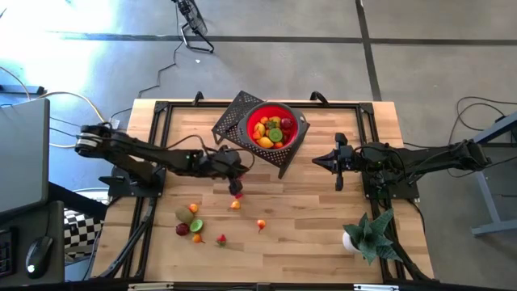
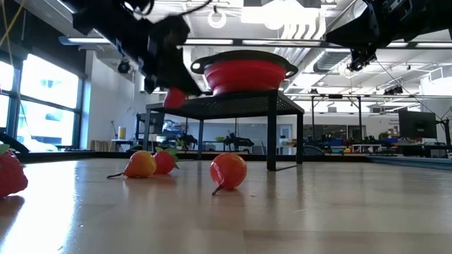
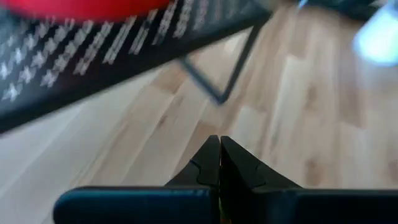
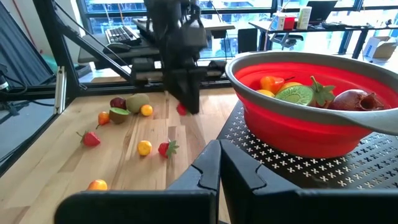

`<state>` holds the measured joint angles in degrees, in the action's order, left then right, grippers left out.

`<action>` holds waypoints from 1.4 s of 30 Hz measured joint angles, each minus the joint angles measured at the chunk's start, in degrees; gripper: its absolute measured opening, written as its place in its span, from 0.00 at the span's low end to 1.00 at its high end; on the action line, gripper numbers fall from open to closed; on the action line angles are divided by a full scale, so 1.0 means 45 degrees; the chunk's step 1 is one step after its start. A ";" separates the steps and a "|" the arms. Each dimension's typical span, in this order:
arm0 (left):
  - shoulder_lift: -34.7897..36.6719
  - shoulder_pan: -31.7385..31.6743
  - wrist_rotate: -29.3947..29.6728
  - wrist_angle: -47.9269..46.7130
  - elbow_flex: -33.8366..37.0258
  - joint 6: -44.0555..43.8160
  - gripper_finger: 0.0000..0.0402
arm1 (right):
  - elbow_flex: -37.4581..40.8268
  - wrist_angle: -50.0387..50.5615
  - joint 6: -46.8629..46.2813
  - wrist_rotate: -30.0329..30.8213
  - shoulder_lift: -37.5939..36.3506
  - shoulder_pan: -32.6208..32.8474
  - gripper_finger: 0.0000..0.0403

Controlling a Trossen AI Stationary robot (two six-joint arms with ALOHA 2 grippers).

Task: Pick & Place Fruit
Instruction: Put the strawberry into the strainer bowl on the shelf

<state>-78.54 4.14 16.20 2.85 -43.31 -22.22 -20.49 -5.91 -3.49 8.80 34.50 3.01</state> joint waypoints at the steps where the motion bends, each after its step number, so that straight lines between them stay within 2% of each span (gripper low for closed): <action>1: 0.0159 0.0000 -0.0175 0.0119 -0.0004 0.0001 0.00 | 0.0000 0.0003 0.0005 0.0000 0.0000 0.0003 0.01; 5: 0.0737 0.0022 -0.0826 0.0177 -0.0005 0.0250 0.00 | 0.0000 0.0025 0.0005 0.0000 0.0000 0.0000 0.01; 11: 0.0981 0.0199 -0.1094 0.0373 0.0000 0.0412 0.00 | 0.0005 0.0024 0.0010 0.0000 0.0000 0.0003 0.01; 20: 0.0981 0.0195 -0.2106 0.1961 -0.0047 0.0549 0.00 | 0.0005 0.0029 0.0015 0.0000 0.0000 0.0005 0.01; 29: 0.0981 0.0170 -0.2096 0.1543 -0.1494 0.2452 0.00 | 0.0005 0.0029 0.0063 0.0000 0.0000 0.0005 0.01; 32: 0.0981 0.0160 -0.1949 0.1064 -0.2134 0.3208 0.00 | 0.0005 0.0029 0.0063 0.0000 0.0005 0.0004 0.01; 40: 0.0971 0.0077 -0.0110 -0.0055 -0.3597 0.4914 0.00 | 0.0005 0.0029 0.0063 0.0000 0.0010 0.0002 0.01; 42: 0.0971 -0.0121 -0.0046 -0.0114 -0.3889 0.5127 0.00 | 0.0005 0.0029 0.0063 0.0000 0.0010 0.0000 0.01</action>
<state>-74.17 3.60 15.99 2.33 -60.81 0.85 -20.47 -5.78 -3.20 8.80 34.54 3.01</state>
